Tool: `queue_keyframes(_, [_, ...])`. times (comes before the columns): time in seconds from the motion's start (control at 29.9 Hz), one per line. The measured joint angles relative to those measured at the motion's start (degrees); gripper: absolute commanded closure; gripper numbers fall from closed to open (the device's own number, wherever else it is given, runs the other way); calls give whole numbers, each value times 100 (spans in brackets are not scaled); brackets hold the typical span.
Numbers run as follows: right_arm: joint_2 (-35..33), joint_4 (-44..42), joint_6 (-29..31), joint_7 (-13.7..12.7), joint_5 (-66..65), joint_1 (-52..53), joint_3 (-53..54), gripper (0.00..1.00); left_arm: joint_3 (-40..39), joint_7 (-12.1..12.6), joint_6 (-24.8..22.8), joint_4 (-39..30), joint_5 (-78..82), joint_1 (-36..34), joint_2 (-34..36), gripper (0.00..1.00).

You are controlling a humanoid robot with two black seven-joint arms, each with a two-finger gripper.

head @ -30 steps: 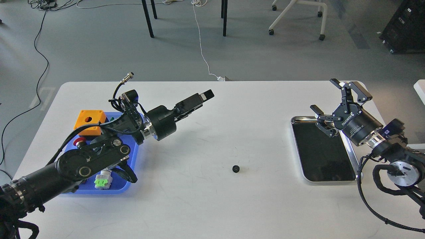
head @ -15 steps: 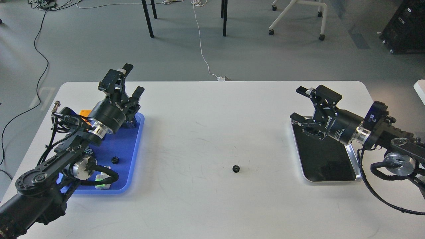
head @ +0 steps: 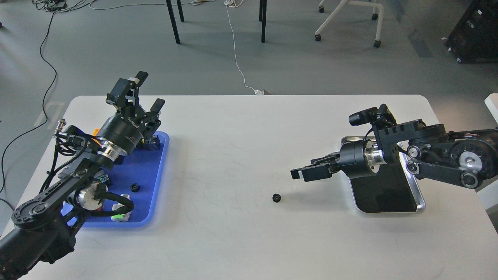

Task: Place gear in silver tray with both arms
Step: 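Lower the right gripper and grasp the black gear on the table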

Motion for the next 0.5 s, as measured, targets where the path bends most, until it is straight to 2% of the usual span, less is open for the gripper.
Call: queue_keyframes(0.5, [1552,-207,-155,0,-532,961,-1066,1,-1,0,-7,-10,0,0,-2,2])
